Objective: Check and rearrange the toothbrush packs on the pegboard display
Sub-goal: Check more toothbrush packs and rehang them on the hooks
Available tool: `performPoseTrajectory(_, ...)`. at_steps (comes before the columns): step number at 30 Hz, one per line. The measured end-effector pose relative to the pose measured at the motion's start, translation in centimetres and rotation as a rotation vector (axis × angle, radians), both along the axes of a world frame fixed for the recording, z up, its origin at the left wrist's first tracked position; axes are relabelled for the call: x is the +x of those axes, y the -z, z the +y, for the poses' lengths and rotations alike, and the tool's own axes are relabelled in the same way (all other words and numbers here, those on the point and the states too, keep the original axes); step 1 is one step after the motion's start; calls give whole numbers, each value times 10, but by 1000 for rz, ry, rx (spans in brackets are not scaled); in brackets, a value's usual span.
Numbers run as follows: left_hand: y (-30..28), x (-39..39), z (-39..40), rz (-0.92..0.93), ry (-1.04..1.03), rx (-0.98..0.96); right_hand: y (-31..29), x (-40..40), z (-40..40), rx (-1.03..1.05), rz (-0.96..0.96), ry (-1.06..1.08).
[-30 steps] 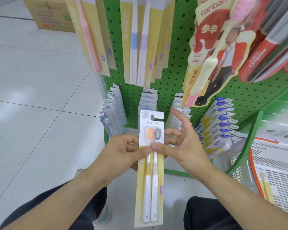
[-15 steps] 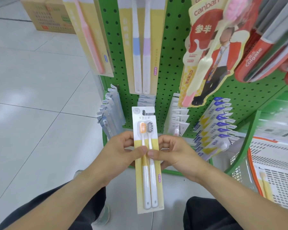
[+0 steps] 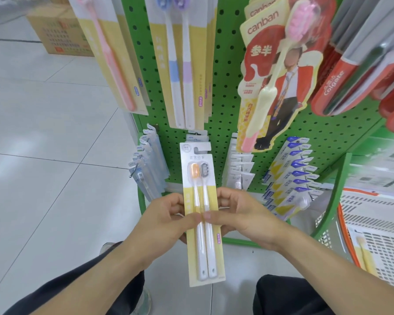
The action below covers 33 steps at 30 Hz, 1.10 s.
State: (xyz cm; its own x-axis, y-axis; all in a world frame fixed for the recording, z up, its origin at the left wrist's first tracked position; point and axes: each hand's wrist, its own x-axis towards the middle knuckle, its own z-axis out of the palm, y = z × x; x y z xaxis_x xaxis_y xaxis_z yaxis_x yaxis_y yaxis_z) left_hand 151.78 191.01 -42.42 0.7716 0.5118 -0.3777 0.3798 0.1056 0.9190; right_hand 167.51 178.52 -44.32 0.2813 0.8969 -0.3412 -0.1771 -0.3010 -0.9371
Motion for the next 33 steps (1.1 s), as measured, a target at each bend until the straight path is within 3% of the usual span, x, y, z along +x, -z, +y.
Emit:
performPoseTrajectory(4,2,1,2,34,-28,-5,1,0,-2,-50,-21,-82)
performPoseTrajectory(9,0,-4,8,139,240,-67,7,1,-2,-23,3,-20)
performPoseTrajectory(14,0,-3,8,106,110,-13,7,1,-2,-53,26,-152)
performPoseTrajectory(19,-2,-8,12,131,234,-70,5,2,1,-40,13,-125)
performPoseTrajectory(24,4,-11,8,110,167,-34,4,7,-4,-57,15,-257)
performPoseTrajectory(29,4,-12,7,184,355,-58,7,2,-2,-44,-27,-190)
performPoseTrajectory(33,5,-11,6,178,301,-20,4,2,-3,-68,-25,-236)
